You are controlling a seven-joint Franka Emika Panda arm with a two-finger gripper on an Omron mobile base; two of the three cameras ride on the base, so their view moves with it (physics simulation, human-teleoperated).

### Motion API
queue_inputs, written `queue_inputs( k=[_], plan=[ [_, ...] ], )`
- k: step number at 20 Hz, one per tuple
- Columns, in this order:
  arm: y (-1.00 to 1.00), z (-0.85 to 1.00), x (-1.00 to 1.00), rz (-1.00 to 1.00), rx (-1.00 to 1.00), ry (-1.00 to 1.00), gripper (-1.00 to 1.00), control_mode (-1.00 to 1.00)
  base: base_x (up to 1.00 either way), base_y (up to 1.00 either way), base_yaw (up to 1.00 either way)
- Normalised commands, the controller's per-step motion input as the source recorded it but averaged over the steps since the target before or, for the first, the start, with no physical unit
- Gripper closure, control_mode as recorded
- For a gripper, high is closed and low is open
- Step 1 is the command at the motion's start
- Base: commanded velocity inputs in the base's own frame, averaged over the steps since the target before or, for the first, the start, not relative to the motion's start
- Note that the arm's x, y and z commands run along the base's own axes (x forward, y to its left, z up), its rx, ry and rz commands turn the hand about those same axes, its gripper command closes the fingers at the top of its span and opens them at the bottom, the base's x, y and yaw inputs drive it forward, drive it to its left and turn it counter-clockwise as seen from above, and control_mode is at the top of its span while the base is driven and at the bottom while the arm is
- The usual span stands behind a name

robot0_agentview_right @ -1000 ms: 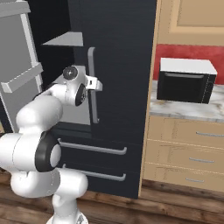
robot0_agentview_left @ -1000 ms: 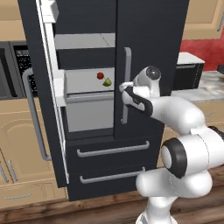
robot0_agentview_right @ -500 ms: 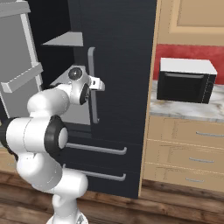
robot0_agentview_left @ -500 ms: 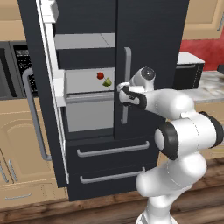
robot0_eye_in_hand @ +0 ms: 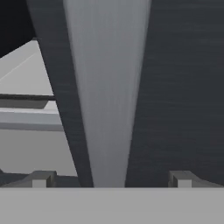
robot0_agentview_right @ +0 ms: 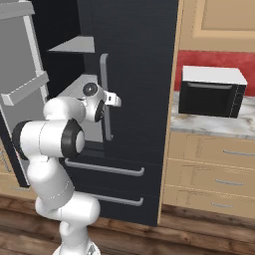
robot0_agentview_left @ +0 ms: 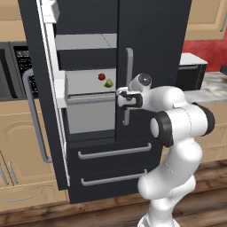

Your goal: Take the lemon wedge from the fridge and place it on the plate with fish on the dining counter.

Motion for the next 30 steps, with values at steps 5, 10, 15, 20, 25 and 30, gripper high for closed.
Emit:
queue_inputs(
  k=[5,10,15,20,25,30],
  plan=[
    [0.07,-0.24,0.53,0.00,0.02,0.00,-1.00,-1.00,0.00,0.00,0.00],
    [0.03,-0.24,0.62,0.00,0.02,0.00,-1.00,-1.00,0.00,0.00,0.00],
    [0.00,-0.19,0.66,0.00,0.01,0.00,-1.00,-1.00,0.00,0.00,0.00],
    [0.00,-0.11,0.46,0.00,0.00,0.00,1.00,-1.00,0.00,0.00,0.00],
    [0.00,0.00,0.00,0.00,0.00,0.00,1.00,-1.00,0.00,0.00,0.00],
    [0.00,0.00,0.00,0.00,0.00,0.00,1.00,-1.00,0.00,0.00,0.00]
  ],
)
